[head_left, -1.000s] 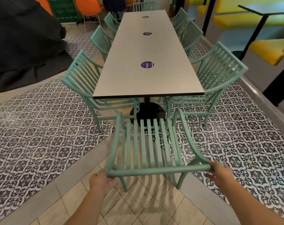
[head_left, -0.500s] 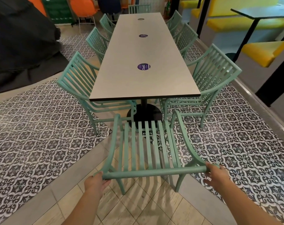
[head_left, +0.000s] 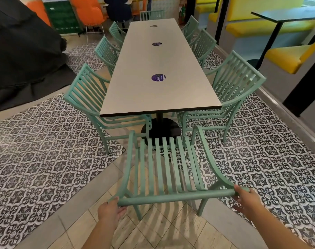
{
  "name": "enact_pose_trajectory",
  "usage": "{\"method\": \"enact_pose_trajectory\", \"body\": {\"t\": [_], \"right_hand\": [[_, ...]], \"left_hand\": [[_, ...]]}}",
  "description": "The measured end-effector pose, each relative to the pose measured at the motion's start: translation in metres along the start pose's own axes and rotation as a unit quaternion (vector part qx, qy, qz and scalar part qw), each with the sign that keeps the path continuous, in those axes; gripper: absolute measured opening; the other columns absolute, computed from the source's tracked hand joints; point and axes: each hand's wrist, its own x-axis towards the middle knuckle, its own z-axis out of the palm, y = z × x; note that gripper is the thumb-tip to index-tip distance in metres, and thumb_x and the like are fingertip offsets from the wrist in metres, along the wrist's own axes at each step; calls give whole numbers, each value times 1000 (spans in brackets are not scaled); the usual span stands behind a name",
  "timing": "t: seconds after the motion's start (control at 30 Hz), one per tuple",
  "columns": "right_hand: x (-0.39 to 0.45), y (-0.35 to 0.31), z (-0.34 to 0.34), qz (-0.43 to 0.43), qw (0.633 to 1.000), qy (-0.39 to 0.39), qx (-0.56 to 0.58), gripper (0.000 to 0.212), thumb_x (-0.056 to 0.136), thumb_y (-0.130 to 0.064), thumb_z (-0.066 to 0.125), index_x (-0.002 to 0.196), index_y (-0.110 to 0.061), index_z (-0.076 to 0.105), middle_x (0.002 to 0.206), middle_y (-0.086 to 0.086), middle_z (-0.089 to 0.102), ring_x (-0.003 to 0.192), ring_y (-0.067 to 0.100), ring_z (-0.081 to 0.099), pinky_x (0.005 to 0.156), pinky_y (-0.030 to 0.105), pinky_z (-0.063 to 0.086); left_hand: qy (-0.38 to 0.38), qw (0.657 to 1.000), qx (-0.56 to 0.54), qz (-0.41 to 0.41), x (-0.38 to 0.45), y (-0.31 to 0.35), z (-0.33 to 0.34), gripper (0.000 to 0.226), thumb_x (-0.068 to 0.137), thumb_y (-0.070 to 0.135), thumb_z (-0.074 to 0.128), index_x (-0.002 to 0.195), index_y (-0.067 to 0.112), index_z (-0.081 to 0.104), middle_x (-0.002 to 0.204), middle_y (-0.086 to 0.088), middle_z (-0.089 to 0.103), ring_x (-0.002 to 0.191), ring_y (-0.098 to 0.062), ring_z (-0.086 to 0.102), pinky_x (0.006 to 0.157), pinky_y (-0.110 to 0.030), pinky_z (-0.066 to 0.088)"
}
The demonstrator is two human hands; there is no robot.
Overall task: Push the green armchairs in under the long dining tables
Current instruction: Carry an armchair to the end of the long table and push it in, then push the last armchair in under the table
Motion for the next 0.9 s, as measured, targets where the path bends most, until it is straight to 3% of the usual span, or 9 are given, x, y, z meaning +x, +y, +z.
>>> {"method": "enact_pose_trajectory", "body": {"t": [0.23, 0.33, 0.4, 0.47, 0.6, 0.67, 0.7, 0.77, 0.9], "right_hand": [[4, -2, -4, -1, 998, -5, -63, 39, 92, -21, 63, 122, 0, 49, 99, 17, 54, 87, 29, 50, 66, 40, 44], [3, -6, -8, -10, 993, -1, -120, 39, 92, -20, 63, 120, 4, 51, 83, 13, 51, 73, 24, 43, 61, 34, 37], [4, -9, -9, -35, 985, 11, -169, 43, 92, -17, 62, 125, 7, 49, 76, 12, 49, 66, 22, 42, 57, 32, 34], [0, -14, -9, -79, 968, 20, -237, 52, 91, -17, 62, 135, 5, 43, 78, 15, 55, 62, 21, 46, 55, 31, 36], [-3, -21, -9, -146, 912, 18, -383, 64, 89, -25, 63, 144, -8, 35, 101, 15, 64, 54, 13, 51, 45, 24, 43], [-7, -26, -11, -195, 870, 15, -452, 69, 87, -36, 63, 146, -14, 34, 121, 11, 60, 72, 14, 59, 61, 26, 53], [-12, -30, -14, -231, 837, 24, -495, 69, 88, -41, 61, 147, -18, 33, 133, 7, 54, 92, 17, 62, 79, 32, 56], [-29, -40, -20, -303, 769, 40, -562, 68, 92, -48, 53, 150, -22, 28, 148, 0, 40, 131, 20, 45, 108, 37, 36], [-46, -71, -34, -358, 717, 50, -595, 69, 94, -57, 41, 152, -27, 20, 158, -2, 22, 145, 18, 22, 117, 36, 16]], "left_hand": [[15, 989, 147, 20, 3, 9, -7, 29, 95, 11, 60, 118, -3, 50, 113, -20, 50, 100, -36, 49, 86, -50, 48], [8, 957, 278, 86, 9, 17, -10, 29, 93, 14, 61, 104, -12, 55, 112, -28, 57, 95, -35, 51, 93, -48, 44], [-9, 925, 358, 128, 10, 24, -8, 41, 92, 19, 61, 119, -10, 55, 123, -28, 57, 105, -37, 55, 96, -45, 43], [-18, 886, 430, 171, 7, 35, -2, 48, 92, 25, 59, 133, 1, 51, 130, -19, 57, 115, -34, 54, 97, -40, 44], [-31, 771, 555, 311, -8, 59, 24, 42, 91, 32, 57, 130, 16, 57, 125, -6, 62, 111, -25, 58, 96, -36, 46], [-39, 691, 602, 397, -20, 65, 45, 37, 90, 37, 55, 123, 20, 60, 119, -1, 62, 108, -21, 59, 95, -39, 48], [-50, 655, 617, 433, -27, 66, 57, 36, 90, 39, 54, 121, 22, 61, 118, 0, 61, 109, -20, 58, 95, -39, 47], [-72, 592, 635, 491, -44, 66, 85, 41, 92, 42, 51, 127, 24, 59, 123, 2, 61, 116, -18, 56, 103, -39, 42], [-129, 511, 659, 537, -82, 55, 145, 48, 97, 46, 46, 139, 24, 49, 138, 4, 53, 127, -16, 48, 111, -39, 33]]}}
